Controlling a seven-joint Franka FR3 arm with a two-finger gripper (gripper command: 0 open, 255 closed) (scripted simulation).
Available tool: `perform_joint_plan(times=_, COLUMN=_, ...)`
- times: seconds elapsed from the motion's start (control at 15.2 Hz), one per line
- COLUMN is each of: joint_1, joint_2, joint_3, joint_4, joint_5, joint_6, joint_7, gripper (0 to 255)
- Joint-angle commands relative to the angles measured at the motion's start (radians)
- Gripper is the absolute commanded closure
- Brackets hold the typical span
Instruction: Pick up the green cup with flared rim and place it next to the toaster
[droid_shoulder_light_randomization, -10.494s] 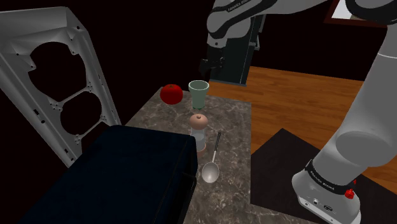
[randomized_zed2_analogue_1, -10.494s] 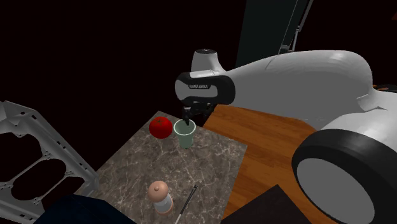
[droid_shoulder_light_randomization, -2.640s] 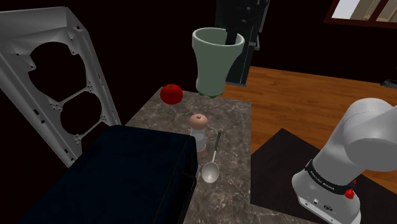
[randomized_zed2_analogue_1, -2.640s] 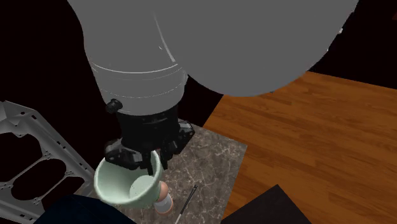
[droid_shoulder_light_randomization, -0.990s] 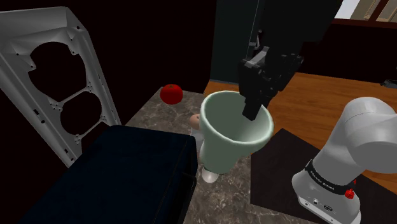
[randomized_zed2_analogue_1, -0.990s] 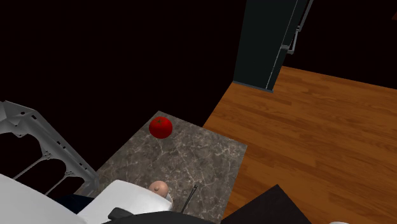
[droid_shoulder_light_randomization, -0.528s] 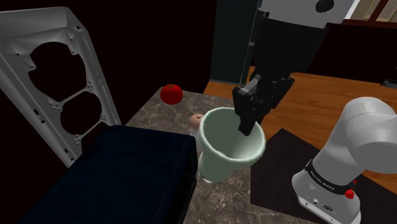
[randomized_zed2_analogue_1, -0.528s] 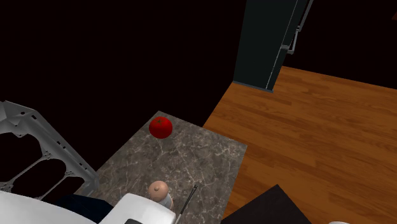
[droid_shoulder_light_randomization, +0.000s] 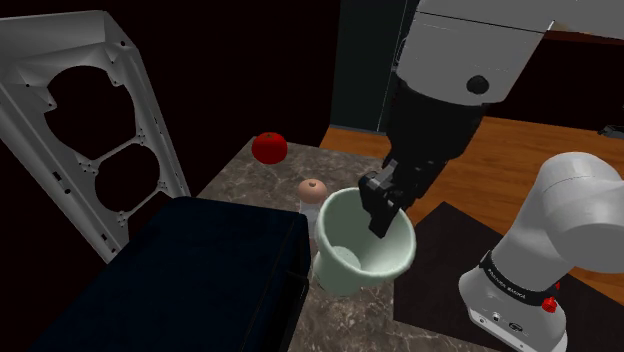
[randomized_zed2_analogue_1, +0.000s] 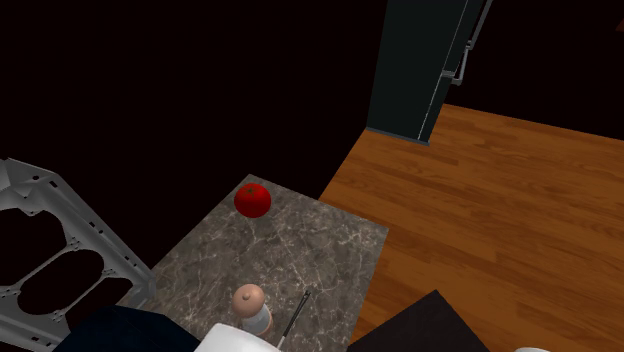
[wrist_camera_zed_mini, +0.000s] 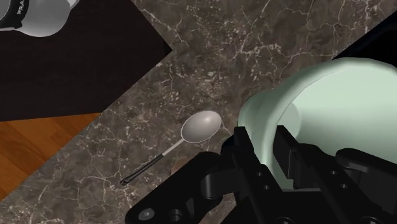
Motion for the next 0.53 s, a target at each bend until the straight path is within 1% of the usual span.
perform_joint_plan(times=0.0, joint_1=0.002, joint_2=0.002, joint_3=0.009, joint_4=-0.024, joint_5=0.007, joint_6=0.026, joint_7=-0.003, gripper=255)
perform_joint_plan(times=0.46, joint_1=0.012, joint_2=0.004, joint_3=0.044, joint_4=-0.11, joint_5=0.038, joint_6=0.115, joint_7=-0.014, gripper=255)
